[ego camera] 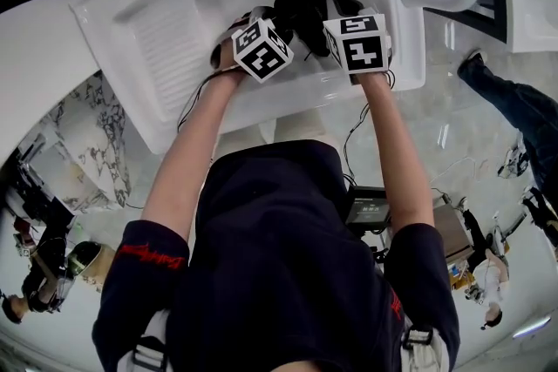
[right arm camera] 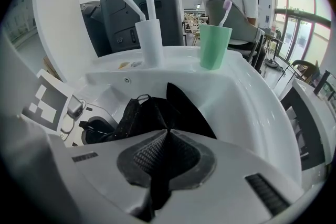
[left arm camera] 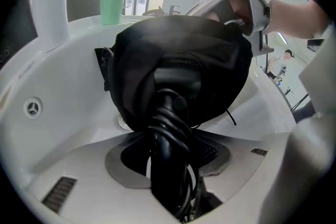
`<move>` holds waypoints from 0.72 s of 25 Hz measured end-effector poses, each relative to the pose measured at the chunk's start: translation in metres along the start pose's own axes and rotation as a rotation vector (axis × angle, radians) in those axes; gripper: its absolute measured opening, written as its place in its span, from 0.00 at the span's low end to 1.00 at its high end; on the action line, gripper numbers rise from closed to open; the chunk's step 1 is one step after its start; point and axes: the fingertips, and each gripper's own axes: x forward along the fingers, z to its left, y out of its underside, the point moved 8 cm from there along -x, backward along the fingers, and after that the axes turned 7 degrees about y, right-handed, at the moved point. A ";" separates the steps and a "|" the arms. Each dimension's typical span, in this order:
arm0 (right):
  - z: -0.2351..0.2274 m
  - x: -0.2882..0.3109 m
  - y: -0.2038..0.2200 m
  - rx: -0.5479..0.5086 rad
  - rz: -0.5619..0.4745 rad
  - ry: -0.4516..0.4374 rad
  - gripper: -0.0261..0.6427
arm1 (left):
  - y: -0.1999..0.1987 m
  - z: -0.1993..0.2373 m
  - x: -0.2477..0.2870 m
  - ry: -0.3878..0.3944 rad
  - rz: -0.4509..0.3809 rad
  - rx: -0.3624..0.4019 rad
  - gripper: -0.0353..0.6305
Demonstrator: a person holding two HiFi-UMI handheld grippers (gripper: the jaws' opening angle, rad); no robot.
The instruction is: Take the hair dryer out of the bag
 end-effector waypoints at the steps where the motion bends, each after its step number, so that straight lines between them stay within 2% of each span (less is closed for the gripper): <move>1: -0.001 0.000 -0.001 0.004 -0.005 0.001 0.10 | 0.000 0.000 -0.002 0.000 -0.002 0.000 0.37; 18: -0.007 -0.021 -0.013 0.004 -0.042 -0.007 0.10 | -0.007 -0.028 -0.042 0.049 -0.018 0.066 0.37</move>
